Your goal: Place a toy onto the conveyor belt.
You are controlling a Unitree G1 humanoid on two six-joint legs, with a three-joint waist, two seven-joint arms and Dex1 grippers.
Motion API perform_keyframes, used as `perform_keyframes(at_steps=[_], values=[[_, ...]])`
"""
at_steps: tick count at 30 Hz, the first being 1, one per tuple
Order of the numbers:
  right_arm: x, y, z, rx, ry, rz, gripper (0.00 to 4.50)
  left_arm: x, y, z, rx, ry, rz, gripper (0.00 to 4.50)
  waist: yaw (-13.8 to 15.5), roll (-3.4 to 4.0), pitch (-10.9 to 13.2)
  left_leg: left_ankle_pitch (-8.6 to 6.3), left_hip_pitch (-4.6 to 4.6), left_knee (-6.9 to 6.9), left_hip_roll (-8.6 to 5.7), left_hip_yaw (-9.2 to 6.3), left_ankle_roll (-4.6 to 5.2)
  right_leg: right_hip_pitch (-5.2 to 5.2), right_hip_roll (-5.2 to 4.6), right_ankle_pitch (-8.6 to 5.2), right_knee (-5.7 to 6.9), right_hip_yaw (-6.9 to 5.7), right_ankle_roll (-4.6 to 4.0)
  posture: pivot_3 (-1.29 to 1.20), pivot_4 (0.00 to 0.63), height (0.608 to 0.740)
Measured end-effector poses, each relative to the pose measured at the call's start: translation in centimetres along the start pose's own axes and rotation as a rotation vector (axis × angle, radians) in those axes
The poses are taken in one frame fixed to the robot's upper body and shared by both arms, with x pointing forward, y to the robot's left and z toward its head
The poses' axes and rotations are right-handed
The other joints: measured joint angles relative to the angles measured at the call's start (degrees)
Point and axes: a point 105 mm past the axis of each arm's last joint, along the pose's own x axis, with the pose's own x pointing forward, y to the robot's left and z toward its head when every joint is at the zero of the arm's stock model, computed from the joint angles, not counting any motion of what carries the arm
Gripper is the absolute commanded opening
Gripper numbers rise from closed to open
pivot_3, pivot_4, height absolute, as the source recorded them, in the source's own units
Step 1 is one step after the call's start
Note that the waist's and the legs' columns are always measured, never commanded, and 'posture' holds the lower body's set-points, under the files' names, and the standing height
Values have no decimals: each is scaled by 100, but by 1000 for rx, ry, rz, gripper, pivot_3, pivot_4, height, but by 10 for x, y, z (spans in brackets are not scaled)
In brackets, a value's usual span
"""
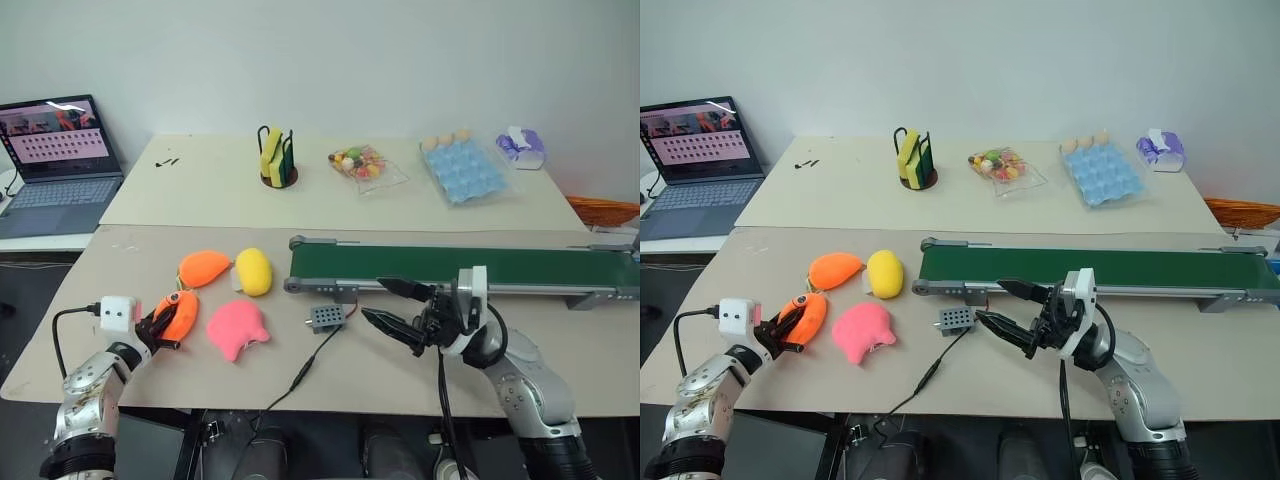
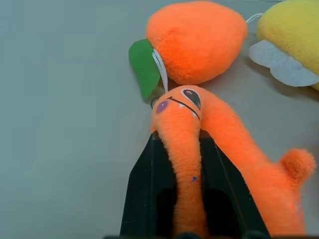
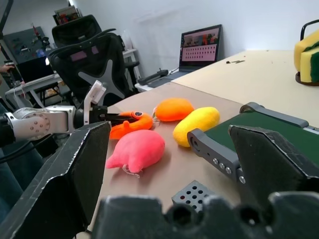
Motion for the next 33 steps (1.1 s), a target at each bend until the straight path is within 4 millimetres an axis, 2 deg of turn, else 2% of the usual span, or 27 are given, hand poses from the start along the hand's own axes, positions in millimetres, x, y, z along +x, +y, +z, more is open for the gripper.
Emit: perform_keyframes(at_steps=[3,5,8,9,11,13,14,18,22,25,27,31,32,33], values=[[0,-2,-1,3,5,-5,4500,3,1,8,18,-49,52,19,-3,-9,5,0,-7,0,0,-1,0,-4,0,0,-2,0,0,0,150,740],[-1,-4,-3,5,12,-11,4500,7,-3,27,35,-111,65,19,5,-33,22,0,-29,1,0,-8,0,-20,0,1,-3,-8,-1,0,150,740],[2,-5,-2,-1,15,-6,4500,15,-17,87,68,-281,37,19,18,-55,35,1,-58,5,0,-23,-1,-35,-1,11,-14,-21,-13,0,150,740],[4,-5,-2,-5,15,1,4500,15,-26,116,91,-357,8,19,8,-55,35,1,-67,5,-2,-23,-2,-42,-3,31,-20,-21,-45,0,150,740],[4,-5,-3,-5,22,1,4500,13,-47,156,133,-428,-78,19,-7,-55,35,-1,-78,5,-3,-21,-2,-55,-3,32,-21,-19,-46,0,150,740],[4,-5,-4,-6,30,0,4500,11,-69,177,170,-457,-168,19,-20,-50,37,-2,-80,4,-5,-16,-1,-60,-4,31,-19,-14,-44,0,150,740],[5,-5,-5,-5,32,0,4500,13,-84,182,185,-445,-235,19,-31,-48,38,-3,-81,2,-5,-14,1,-63,-4,30,-20,-13,-44,0,150,740],[7,-5,-6,-1,28,-3,4500,21,-145,175,203,-319,-542,19,-52,-48,43,-3,-83,2,-5,-14,1,-66,-3,30,-12,-14,-44,0,150,740],[5,-7,-7,5,27,-23,4500,39,-174,163,254,-214,-679,19,-49,-48,45,-3,-77,3,-6,-13,1,-61,-1,27,-8,-16,-39,0,150,740],[5,-6,-9,10,22,-32,4500,66,-188,141,236,-125,-704,19,-41,-50,46,-3,-79,4,-6,-14,1,-60,-1,29,-11,-16,-41,0,150,740],[5,-7,-9,8,20,-41,4500,79,-192,132,242,-90,-708,19,-42,-51,47,-2,-83,4,-7,-14,1,-65,-1,32,-13,-16,-46,0,150,740],[2,-8,-10,7,17,-63,4500,94,-203,130,256,-87,-728,19,-38,-51,47,-2,-98,6,-8,-14,1,-83,-1,32,-12,-14,-46,0,150,740],[1,-8,-10,10,16,-70,4500,98,-206,129,258,-88,-730,491,-37,-51,47,-2,-105,7,-8,-13,1,-90,-1,32,-10,-13,-47,0,150,740],[1,-8,-11,12,16,-74,4500,100,-207,127,257,-89,-732,776,-40,-51,47,-2,-109,8,-9,-13,1,-95,-1,32,-8,-13,-47,0,150,740]])
